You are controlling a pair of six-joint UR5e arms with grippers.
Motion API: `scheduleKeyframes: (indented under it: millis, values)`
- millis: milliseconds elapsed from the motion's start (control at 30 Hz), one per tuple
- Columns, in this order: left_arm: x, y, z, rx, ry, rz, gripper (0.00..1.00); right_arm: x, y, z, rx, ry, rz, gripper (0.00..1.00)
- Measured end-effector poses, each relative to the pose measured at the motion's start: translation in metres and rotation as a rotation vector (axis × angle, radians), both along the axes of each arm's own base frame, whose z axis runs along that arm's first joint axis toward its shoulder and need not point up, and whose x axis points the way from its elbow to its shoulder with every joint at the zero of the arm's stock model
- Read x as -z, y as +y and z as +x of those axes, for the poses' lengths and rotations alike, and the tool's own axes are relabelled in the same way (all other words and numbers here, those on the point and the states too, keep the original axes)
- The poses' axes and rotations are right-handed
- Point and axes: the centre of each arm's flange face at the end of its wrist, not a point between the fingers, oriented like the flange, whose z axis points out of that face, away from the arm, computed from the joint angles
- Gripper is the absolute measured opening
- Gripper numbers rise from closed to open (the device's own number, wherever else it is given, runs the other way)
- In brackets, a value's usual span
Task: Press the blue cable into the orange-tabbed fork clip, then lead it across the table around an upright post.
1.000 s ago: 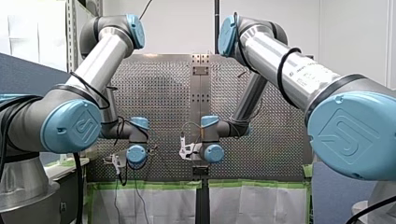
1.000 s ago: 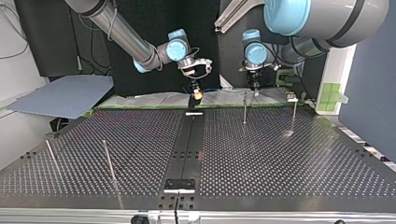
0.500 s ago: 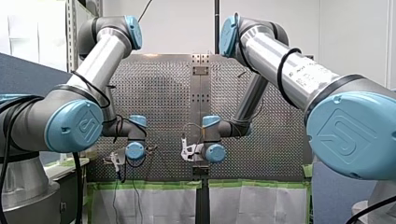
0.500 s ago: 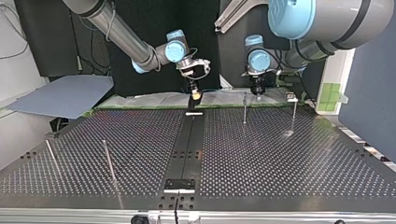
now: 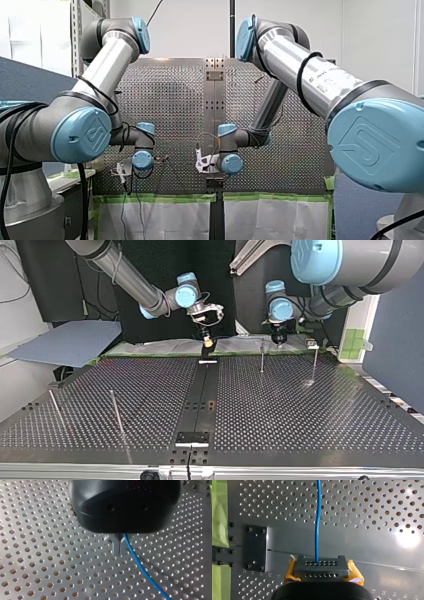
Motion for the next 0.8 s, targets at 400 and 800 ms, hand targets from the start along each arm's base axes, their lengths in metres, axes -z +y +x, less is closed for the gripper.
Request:
scheduleKeyframes:
  millis: [400, 800]
  values:
    - [-0.004, 0.009, 0.013, 0.008, 0.017, -0.017, 0.00, 0.000, -0.006, -0.005, 0.011, 0.001, 0.000, 0.00]
    - [-0.006, 0.018, 0.029, 0.017, 0.039, -0.038, 0.00, 0.000, -0.010, -0.007, 0.017, 0.007, -0.008, 0.00]
